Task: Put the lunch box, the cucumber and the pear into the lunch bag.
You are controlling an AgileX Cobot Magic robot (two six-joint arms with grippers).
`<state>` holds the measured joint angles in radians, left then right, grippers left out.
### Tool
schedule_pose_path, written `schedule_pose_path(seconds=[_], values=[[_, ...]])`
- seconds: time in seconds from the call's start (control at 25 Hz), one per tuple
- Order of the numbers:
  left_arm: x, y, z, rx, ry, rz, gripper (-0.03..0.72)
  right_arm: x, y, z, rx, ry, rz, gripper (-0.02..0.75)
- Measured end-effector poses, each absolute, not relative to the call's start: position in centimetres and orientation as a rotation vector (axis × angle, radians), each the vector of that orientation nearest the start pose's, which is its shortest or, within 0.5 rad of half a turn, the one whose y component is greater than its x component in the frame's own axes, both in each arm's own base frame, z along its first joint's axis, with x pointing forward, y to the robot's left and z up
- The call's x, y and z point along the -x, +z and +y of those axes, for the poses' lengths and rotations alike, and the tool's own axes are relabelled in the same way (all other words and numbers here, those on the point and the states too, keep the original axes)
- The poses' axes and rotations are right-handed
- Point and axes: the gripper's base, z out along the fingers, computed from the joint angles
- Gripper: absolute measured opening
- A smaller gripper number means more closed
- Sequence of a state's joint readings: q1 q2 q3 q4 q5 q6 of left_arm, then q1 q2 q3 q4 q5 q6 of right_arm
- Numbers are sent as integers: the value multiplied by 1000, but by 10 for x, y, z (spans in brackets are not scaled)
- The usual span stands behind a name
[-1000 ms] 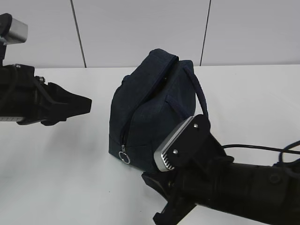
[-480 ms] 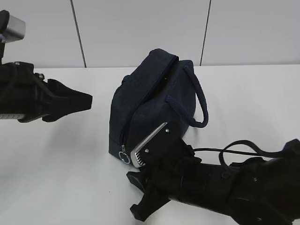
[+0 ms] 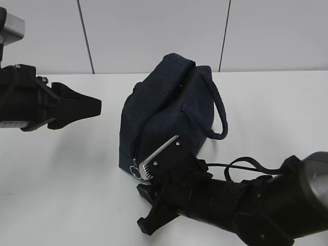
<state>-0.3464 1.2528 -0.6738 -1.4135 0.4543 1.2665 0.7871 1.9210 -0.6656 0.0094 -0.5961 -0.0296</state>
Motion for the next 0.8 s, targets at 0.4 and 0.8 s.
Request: schedule_pose_path(seconds=[0.4, 0.8], values=[[-221, 260, -122, -500, -756, 2112, 229, -244, 111, 244, 835, 453, 1954, 240], [-220, 260, -122, -502, -758, 2112, 229, -249, 98, 250, 850, 443, 1985, 240]])
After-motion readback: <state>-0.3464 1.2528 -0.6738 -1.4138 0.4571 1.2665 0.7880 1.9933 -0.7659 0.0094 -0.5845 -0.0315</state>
